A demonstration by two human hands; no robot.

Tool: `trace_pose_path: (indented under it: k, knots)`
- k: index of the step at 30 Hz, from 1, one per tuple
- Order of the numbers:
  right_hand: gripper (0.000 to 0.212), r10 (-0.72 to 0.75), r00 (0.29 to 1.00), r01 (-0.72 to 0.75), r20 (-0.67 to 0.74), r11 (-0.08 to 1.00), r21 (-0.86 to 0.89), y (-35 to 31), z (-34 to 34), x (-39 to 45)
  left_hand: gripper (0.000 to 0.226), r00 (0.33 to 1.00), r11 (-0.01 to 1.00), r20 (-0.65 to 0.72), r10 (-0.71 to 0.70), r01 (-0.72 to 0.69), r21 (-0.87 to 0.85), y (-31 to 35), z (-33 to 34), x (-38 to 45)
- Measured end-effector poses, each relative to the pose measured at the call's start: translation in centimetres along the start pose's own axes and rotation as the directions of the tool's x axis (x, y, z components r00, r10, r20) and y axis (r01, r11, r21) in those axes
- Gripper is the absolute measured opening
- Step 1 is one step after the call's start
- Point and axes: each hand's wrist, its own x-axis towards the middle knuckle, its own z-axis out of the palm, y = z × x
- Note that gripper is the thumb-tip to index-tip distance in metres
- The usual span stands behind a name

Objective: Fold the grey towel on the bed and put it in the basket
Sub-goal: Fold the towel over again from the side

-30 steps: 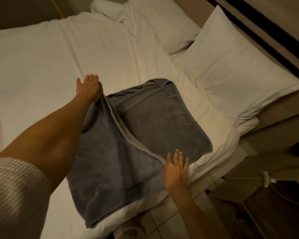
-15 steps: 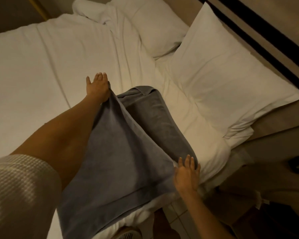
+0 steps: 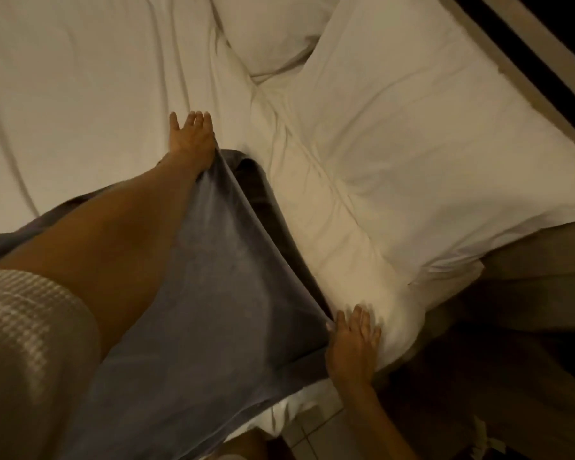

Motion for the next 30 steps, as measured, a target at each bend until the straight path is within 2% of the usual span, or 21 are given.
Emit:
trace_pose_path:
  k: [3, 6, 9, 12, 14, 16, 19, 22, 25, 30]
  knots:
    - [0.057, 0.023, 1.000, -0.023, -0.007, 0.999, 0.034, 0.9, 1.3, 2.2, 0.062, 1.000, 0.999, -0.009, 0.022, -0.022, 0.035, 3.2, 1.4, 2.9]
    - [0.066, 0.088, 0.996, -0.088, 0.003, 0.995, 0.036, 2.2, 2.7, 4.5, 0.061, 0.998, 1.000, -0.056, 0.022, -0.022, -0.011, 5.8, 2.5, 5.5]
    - [0.051, 0.112, 0.992, -0.109, -0.059, 0.993, 0.051, 3.0, 4.4, 6.4, 0.062, 0.997, 0.999, -0.069, 0.035, -0.036, -0.014, 8.1, 3.9, 7.6]
    - [0.061, 0.138, 0.986, -0.128, -0.098, 0.987, 0.102, 2.5, 6.1, 7.3, 0.063, 0.999, 1.000, -0.046, 0.002, -0.001, 0.026, 9.8, 6.4, 8.5]
    - [0.064, 0.096, 0.988, -0.082, -0.124, 0.990, 0.116, 1.7, 7.0, 7.4, 0.064, 0.999, 0.999, -0.025, -0.031, 0.032, 0.043, 10.7, 8.5, 8.2]
    - [0.064, -0.022, 0.994, 0.033, -0.105, 0.994, 0.105, 0.8, 7.6, 7.1, 0.064, 0.999, 0.998, -0.022, -0.041, 0.041, 0.038, 11.7, 10.6, 7.1]
    - [0.060, -0.205, 0.976, 0.209, -0.073, 0.977, 0.049, 0.6, 8.9, 6.3, 0.060, 0.997, 0.994, -0.033, -0.077, 0.074, -0.085, 12.6, 12.8, 5.5]
    - [0.055, -0.217, 0.976, 0.217, -0.009, 0.975, 0.051, 2.1, 10.3, 5.5, 0.061, 0.997, 0.992, 0.026, -0.075, 0.077, -0.103, 12.4, 13.7, 4.3]
    - [0.066, -0.222, 0.973, 0.218, 0.068, 0.974, 0.057, 3.8, 10.0, 5.3, 0.061, 0.998, 0.998, 0.064, -0.012, 0.016, -0.063, 11.7, 13.6, 3.9]
    - [0.067, -0.254, 0.958, 0.251, 0.133, 0.967, 0.037, 5.3, 8.6, 4.7, 0.061, 0.994, 0.997, 0.094, 0.049, -0.042, -0.071, 10.3, 13.4, 1.8]
